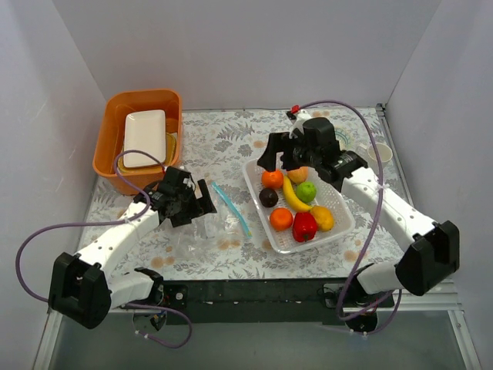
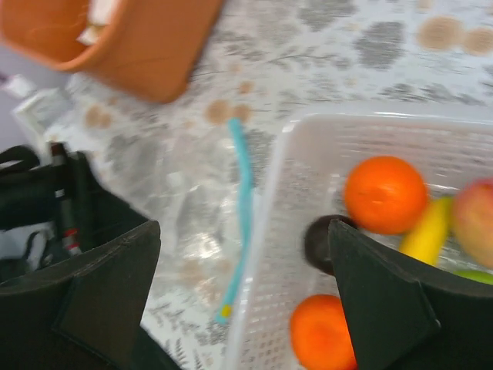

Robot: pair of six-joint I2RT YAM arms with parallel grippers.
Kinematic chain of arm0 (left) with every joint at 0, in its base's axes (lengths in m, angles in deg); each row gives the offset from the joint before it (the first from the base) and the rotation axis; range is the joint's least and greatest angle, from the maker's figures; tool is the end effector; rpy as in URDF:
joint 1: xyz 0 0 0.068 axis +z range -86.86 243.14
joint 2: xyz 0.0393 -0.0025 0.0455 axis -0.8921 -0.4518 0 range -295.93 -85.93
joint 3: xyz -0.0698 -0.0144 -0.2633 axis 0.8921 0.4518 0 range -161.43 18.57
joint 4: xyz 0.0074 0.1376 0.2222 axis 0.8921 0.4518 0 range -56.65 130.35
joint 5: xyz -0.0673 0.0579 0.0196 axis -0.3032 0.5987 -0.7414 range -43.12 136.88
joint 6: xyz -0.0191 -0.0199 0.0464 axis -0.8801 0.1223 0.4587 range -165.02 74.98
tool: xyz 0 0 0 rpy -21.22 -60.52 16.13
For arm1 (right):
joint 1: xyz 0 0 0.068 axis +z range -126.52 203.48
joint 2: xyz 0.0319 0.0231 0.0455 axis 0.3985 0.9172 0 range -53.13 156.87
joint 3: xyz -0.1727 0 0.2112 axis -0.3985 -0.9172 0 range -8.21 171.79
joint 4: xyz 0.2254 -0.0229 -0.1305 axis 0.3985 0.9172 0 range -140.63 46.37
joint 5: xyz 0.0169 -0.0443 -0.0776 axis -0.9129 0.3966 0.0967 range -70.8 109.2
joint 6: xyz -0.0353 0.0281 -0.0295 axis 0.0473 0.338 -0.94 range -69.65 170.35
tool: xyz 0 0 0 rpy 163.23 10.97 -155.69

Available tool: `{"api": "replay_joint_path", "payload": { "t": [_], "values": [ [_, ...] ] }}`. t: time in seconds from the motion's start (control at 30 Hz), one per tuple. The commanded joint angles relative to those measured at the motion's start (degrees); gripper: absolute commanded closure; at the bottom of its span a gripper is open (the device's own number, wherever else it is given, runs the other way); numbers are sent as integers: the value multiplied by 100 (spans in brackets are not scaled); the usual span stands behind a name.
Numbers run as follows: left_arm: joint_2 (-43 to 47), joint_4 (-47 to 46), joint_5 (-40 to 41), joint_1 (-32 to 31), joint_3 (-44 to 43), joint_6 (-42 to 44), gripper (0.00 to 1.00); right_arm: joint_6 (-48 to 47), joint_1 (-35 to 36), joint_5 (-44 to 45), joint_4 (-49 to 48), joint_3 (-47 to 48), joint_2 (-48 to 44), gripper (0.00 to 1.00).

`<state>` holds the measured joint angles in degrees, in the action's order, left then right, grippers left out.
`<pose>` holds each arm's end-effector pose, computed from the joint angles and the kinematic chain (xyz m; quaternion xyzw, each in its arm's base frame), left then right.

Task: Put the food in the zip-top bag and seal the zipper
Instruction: Pick up the zipper food storage bag at the center of the board.

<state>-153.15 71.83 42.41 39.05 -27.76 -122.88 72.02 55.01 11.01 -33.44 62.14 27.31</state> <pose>0.2032 -0.0939 0.2313 -0.4266 0.8642 -0.2287 0.1370 0.2744 0.1743 0.3399 -0.1102 0.8454 0.2869 0.4369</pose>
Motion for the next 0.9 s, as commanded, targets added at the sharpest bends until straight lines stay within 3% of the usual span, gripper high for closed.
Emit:
{"api": "replay_joint_path", "payload": {
  "t": [0.0,0.17,0.3,0.43,0.57,0.87],
  "values": [
    [613,668,824,2,440,-807,2,416,713,-903,-295,-284,-99,7],
    [956,915,914,19,642,-1643,2,610,1556,-860,-462,-434,207,18],
    [1061,522,115,28,1326,-2109,2,628,1865,-790,-418,-311,630,27],
    [1386,528,252,28,1530,-2365,2,427,2024,-667,-86,101,1383,32],
    [1589,810,579,28,1469,-2418,2,136,2041,-307,241,602,1930,33],
    [1493,749,509,37,1477,-2347,2,-277,2041,-657,329,1394,3090,34]
  ]
}}
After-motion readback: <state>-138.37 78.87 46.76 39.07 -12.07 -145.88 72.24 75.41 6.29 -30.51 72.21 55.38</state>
